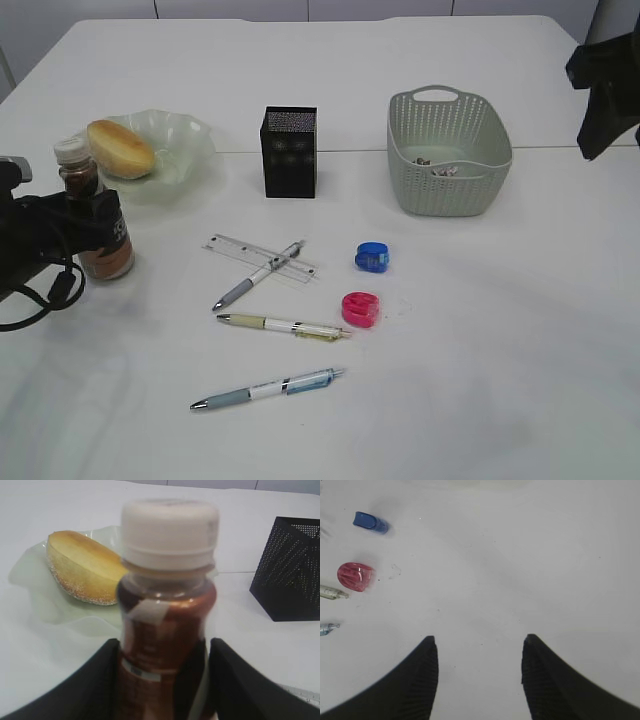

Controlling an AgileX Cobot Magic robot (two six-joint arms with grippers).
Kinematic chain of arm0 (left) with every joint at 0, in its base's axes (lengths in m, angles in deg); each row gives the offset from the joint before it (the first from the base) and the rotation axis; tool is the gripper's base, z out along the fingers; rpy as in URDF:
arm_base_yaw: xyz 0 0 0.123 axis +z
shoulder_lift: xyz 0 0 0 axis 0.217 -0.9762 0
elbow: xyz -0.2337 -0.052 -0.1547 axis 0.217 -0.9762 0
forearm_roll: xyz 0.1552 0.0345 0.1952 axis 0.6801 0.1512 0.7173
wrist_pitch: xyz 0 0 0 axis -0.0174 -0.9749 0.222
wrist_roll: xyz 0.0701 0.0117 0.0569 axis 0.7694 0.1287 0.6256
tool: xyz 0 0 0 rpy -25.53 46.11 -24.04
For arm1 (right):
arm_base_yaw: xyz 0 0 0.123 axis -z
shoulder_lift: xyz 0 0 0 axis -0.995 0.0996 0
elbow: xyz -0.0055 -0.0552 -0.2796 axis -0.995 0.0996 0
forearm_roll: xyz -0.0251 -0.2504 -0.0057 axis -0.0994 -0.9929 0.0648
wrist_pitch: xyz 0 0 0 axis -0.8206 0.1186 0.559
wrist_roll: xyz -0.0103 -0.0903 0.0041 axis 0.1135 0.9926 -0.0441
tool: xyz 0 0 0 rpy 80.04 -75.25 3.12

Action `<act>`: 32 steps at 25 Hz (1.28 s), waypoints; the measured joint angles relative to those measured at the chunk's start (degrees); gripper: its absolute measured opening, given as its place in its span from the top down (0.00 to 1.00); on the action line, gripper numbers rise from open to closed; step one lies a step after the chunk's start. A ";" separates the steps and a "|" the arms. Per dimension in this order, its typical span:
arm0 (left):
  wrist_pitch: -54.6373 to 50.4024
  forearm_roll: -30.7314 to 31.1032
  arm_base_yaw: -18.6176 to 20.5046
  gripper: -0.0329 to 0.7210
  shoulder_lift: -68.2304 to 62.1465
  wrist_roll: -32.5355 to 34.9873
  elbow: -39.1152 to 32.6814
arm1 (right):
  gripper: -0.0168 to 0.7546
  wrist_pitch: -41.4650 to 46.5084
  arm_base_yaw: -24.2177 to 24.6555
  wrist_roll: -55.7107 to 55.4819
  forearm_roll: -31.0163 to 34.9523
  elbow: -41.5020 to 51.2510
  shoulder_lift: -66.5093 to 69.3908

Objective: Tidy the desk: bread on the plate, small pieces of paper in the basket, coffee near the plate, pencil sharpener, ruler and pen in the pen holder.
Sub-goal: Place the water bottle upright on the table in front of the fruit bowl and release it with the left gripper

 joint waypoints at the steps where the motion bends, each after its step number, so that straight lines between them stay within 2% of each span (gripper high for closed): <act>1: 0.10 -0.02 0.00 0.39 0.00 0.00 0.00 | 0.46 0.00 0.00 0.00 0.00 0.00 0.00; 5: 0.09 0.28 0.00 0.36 0.00 1.50 0.00 | 0.46 0.00 0.00 0.00 0.00 0.00 0.00; 13: 0.09 0.77 0.00 0.35 0.30 3.79 0.00 | 0.46 0.00 0.00 0.00 0.00 0.00 0.00; 21: 0.13 0.30 0.00 0.35 6.25 6.33 0.00 | 0.46 0.00 0.00 0.00 0.00 0.00 0.00; 32: -14.03 0.30 0.00 0.35 18.61 6.39 0.00 | 0.46 0.00 0.00 0.00 0.00 0.00 0.00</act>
